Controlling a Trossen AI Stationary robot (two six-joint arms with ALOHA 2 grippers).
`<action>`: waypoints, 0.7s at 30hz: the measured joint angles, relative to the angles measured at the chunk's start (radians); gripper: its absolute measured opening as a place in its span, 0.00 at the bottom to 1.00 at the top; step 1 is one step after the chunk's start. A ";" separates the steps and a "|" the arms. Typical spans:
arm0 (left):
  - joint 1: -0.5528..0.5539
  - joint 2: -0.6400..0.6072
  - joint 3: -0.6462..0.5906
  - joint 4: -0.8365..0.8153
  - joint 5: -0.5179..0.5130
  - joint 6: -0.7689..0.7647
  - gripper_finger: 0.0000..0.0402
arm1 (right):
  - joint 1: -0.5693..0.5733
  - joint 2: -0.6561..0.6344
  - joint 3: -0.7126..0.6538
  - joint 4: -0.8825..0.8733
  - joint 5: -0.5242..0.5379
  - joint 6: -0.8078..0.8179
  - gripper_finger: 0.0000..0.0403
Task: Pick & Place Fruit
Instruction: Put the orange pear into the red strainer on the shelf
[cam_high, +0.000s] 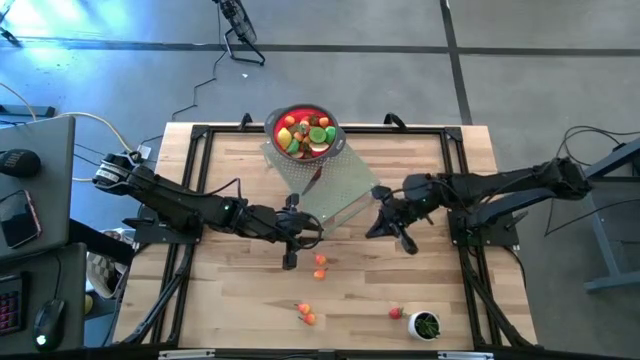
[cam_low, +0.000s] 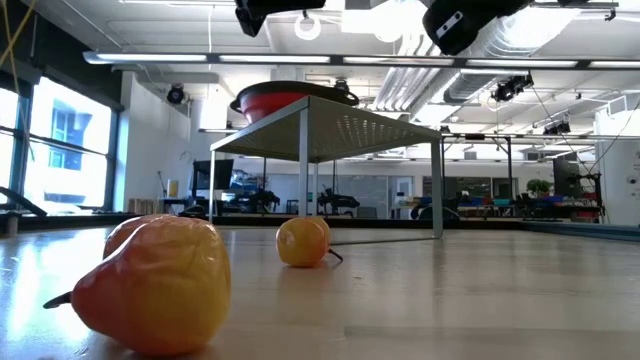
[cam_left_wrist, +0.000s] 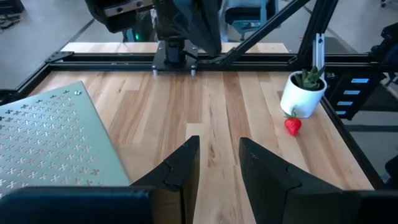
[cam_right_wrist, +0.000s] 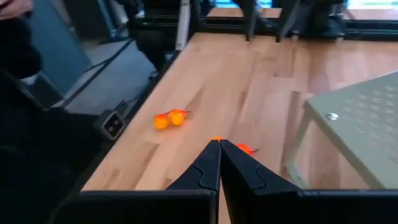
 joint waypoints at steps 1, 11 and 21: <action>0.000 0.000 0.000 0.002 -0.001 0.004 0.27 | 0.008 0.000 0.000 0.003 0.019 0.001 0.01; 0.000 0.001 0.000 0.135 -0.020 0.003 0.27 | 0.082 0.000 0.000 -0.024 0.280 0.086 0.01; 0.000 0.001 0.002 0.156 -0.019 -0.047 0.27 | 0.172 0.000 0.000 -0.015 0.393 0.133 0.01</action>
